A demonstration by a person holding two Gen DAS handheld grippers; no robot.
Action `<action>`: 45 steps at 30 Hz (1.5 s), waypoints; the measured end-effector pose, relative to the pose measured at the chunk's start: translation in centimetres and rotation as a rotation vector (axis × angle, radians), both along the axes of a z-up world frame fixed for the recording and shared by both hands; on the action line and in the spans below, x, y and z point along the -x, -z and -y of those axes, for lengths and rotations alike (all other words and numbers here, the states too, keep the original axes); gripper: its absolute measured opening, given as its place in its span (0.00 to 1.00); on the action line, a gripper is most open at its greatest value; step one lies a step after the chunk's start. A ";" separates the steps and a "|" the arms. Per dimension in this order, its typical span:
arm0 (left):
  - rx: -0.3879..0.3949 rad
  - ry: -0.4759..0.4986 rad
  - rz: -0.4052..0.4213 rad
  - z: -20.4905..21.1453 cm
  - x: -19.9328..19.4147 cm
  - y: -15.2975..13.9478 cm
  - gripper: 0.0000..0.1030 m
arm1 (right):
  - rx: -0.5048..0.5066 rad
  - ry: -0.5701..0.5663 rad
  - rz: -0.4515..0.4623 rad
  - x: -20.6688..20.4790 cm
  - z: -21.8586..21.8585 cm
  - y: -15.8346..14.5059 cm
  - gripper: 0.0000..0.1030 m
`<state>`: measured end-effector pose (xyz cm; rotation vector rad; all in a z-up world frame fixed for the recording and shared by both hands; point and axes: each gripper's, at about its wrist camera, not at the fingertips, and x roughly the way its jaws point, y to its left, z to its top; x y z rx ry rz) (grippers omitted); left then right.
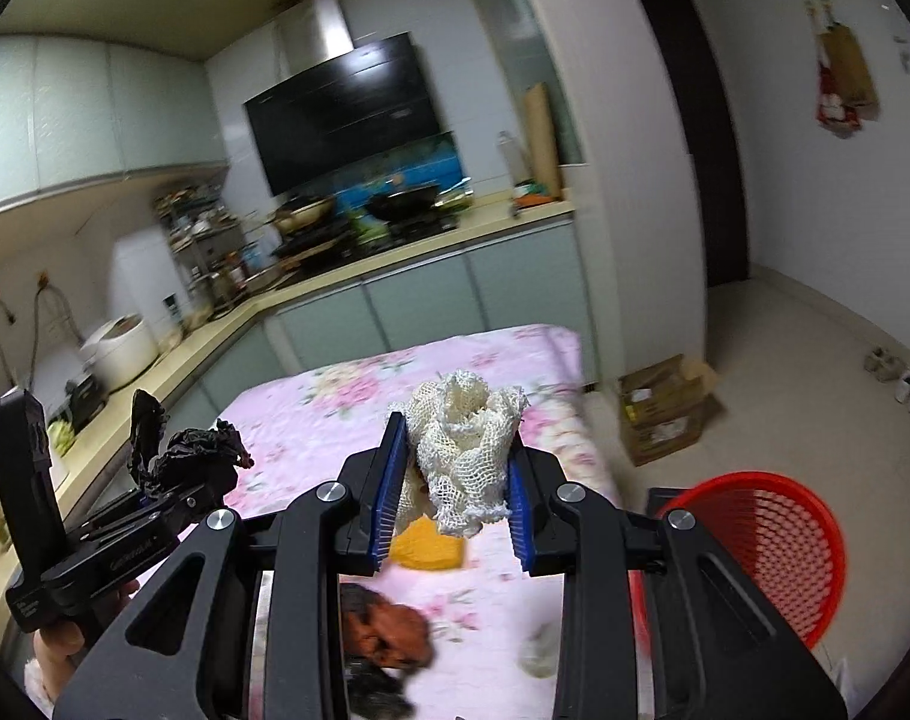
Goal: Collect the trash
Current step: 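Drop the black bag and white netting into the red basket with both grippers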
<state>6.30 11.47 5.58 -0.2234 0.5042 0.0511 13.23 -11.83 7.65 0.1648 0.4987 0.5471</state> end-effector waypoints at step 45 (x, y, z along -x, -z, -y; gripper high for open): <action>0.052 0.399 -0.402 23.1 -16.4 12.3 0.75 | -0.113 0.475 -0.369 -7.9 16.9 9.9 0.61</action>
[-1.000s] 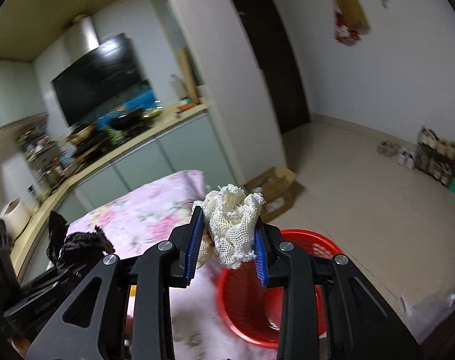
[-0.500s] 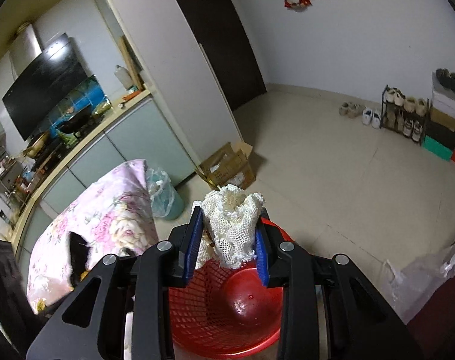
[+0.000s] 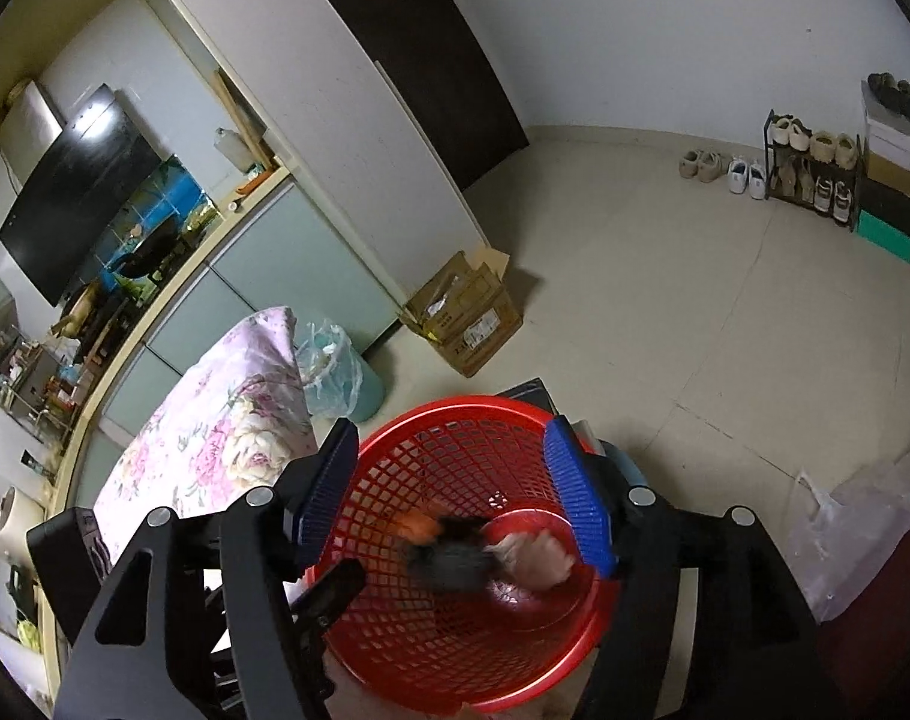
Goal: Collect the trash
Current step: 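Drop the black bag and white netting into the red basket with both grippers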
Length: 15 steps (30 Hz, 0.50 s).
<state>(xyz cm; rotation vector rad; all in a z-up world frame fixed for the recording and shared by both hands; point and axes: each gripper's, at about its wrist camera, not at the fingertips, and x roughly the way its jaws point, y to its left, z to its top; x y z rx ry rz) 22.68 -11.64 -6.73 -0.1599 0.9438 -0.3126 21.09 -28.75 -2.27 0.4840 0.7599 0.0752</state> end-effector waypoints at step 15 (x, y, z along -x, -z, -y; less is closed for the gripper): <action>-0.024 -0.131 0.198 -5.9 6.2 -6.9 0.80 | 0.073 -0.063 0.137 3.0 -3.1 -4.2 0.74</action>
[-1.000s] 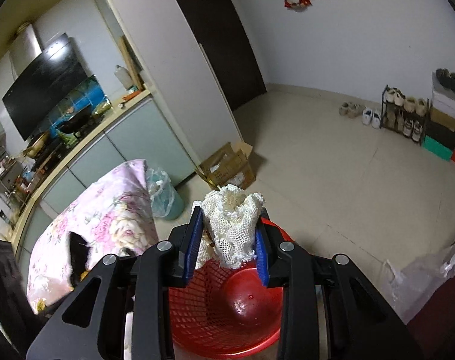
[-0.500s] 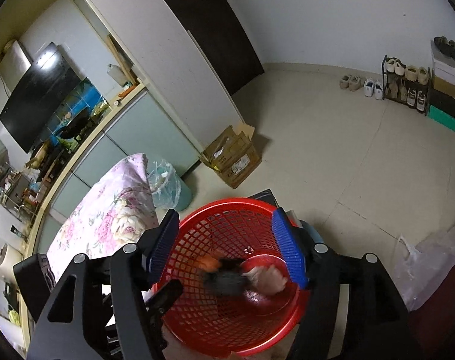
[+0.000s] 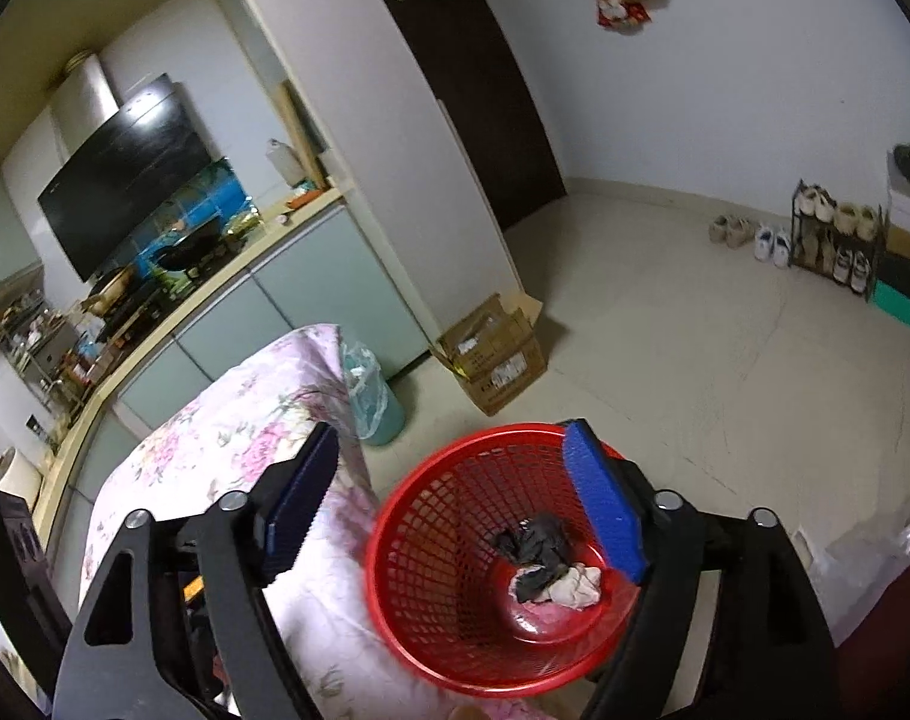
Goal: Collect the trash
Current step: 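Drop the black bag and white netting into the red basket with both grippers, then move both grippers back to the bed and grasp white tissue with the left gripper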
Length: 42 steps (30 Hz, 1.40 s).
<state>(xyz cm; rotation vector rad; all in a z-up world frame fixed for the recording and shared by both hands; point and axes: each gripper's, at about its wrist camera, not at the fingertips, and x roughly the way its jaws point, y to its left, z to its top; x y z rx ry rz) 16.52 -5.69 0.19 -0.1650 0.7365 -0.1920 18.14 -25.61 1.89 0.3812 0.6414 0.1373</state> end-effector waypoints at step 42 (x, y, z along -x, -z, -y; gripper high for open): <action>0.115 -0.375 -0.086 -21.8 14.5 4.8 0.80 | 0.100 -0.370 0.072 6.5 -13.4 -1.9 0.81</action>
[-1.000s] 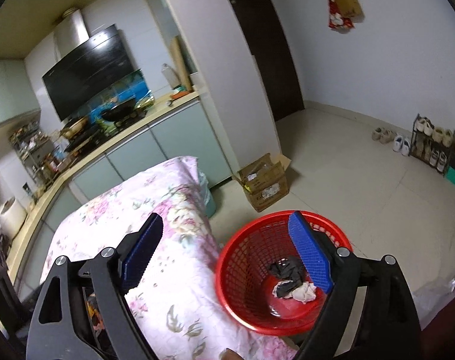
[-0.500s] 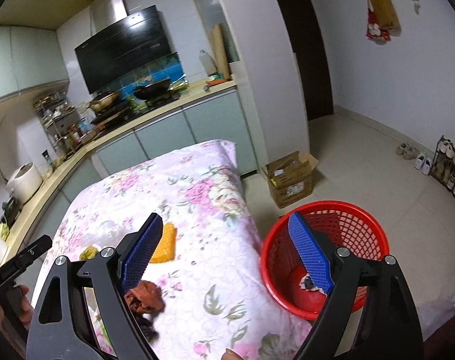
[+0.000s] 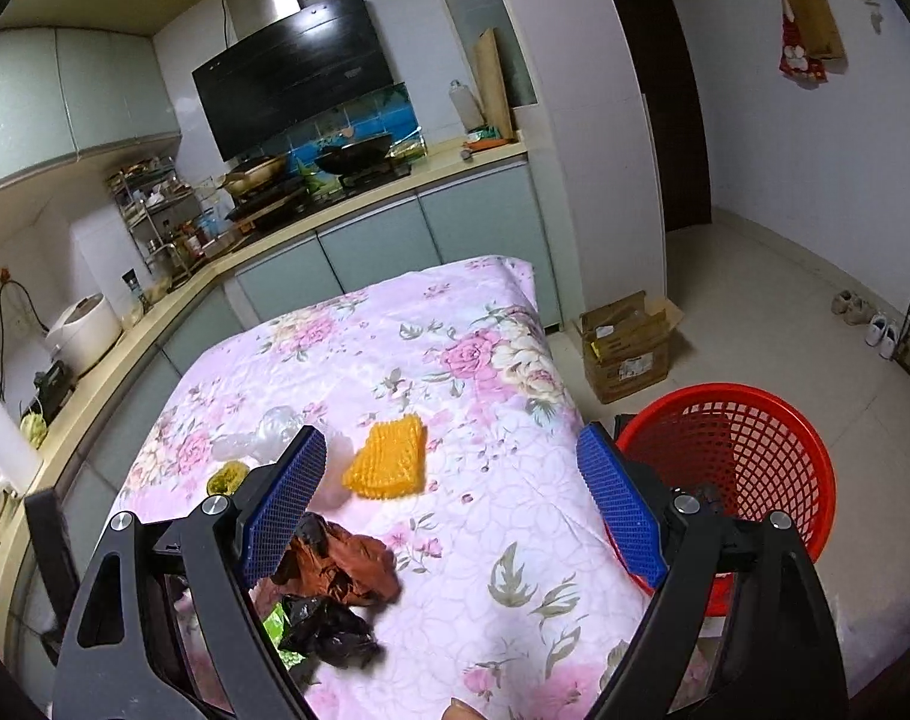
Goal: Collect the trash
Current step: 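Move both grippers back to the bed and grasp white tissue with the left gripper, then hold the white tissue in the left gripper while the right gripper grasps brown paper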
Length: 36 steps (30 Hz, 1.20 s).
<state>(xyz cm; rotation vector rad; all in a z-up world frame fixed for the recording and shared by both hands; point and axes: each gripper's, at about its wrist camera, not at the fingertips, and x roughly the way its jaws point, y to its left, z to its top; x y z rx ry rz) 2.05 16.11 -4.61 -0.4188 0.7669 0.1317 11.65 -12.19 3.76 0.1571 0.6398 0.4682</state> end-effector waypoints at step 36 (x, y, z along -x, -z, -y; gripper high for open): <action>-0.108 -0.100 0.069 -3.4 2.6 -2.2 0.07 | 0.036 -0.195 -0.105 0.6 -5.2 4.4 0.80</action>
